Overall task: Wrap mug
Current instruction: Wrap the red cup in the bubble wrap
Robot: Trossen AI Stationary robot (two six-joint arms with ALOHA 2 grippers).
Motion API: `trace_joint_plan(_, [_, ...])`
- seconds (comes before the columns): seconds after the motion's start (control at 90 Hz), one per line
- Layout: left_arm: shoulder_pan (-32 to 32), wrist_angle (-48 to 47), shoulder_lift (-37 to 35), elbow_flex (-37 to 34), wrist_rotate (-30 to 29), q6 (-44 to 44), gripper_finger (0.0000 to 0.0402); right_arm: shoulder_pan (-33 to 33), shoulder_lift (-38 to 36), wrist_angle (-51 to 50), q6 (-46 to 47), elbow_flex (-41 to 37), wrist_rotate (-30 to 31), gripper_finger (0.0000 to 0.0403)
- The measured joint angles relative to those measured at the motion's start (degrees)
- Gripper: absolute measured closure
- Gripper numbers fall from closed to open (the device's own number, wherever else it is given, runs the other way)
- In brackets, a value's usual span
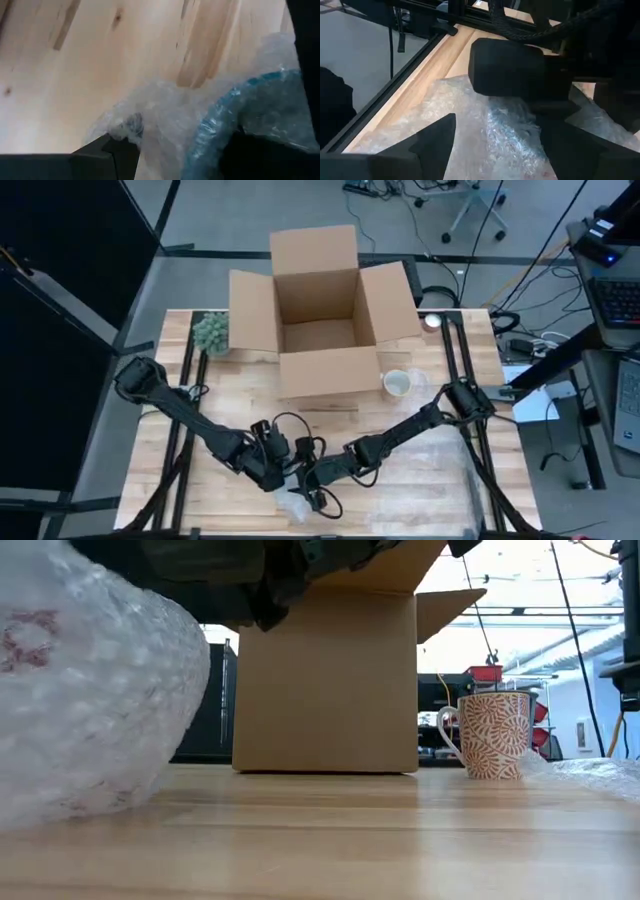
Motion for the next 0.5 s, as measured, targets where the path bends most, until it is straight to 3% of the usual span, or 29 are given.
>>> trace_joint_plan(0.278, [-0.05, -3.37, -1.37, 2.71, 0.29, 1.2, 0.0196, 0.01, 0.0, -0.02, -0.01, 0.0, 0.01, 0.014])
trace_joint_plan(0.5, [-0.48, -10.06, -6.92, 5.93, 0.87, 2.18, 0.0196, -0.04, 0.02, -0.13, 0.0, 0.0, 0.24, 0.014])
